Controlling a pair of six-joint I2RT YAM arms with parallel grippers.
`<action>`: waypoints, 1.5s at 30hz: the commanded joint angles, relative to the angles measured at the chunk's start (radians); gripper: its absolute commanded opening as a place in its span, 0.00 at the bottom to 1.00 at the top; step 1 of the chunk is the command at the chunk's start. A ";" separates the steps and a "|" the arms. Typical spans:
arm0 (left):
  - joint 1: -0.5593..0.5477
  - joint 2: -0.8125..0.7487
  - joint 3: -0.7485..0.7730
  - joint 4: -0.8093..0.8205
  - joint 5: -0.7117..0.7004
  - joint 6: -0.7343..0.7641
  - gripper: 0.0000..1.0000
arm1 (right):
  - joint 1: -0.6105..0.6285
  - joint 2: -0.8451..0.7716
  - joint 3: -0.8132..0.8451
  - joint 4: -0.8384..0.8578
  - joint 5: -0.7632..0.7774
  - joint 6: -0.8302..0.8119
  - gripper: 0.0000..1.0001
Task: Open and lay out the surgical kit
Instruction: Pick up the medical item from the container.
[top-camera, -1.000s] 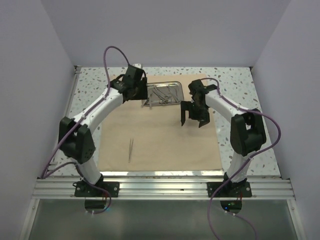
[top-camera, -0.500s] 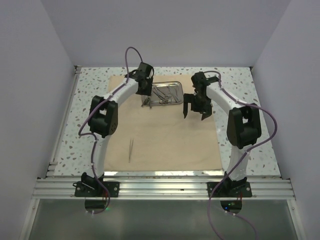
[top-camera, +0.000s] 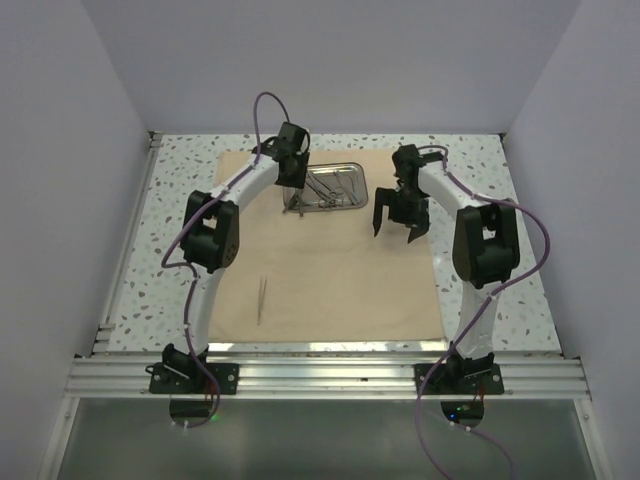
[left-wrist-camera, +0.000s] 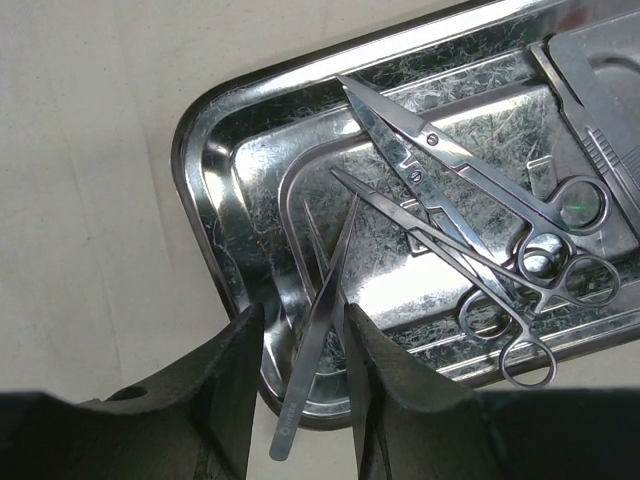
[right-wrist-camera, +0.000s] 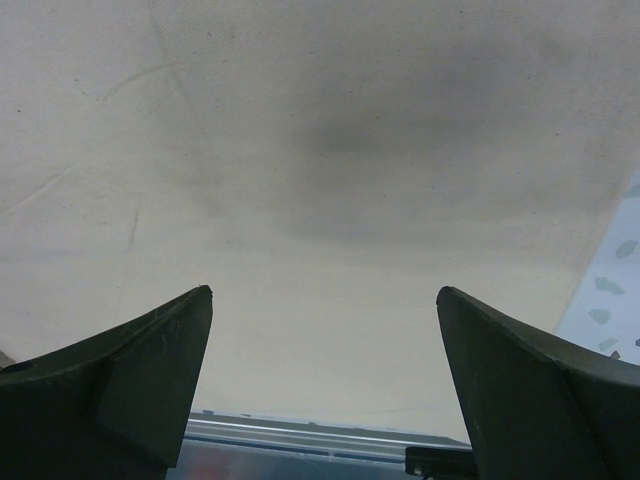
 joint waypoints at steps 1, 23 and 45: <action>0.004 -0.050 -0.013 0.011 0.020 0.020 0.41 | -0.013 0.004 0.018 -0.015 -0.025 -0.005 0.98; 0.006 -0.055 -0.128 0.027 0.060 0.015 0.38 | -0.022 0.019 0.015 -0.012 -0.026 -0.005 0.98; 0.013 0.096 -0.004 -0.041 0.055 0.001 0.00 | -0.028 0.018 0.015 -0.007 -0.032 -0.005 0.98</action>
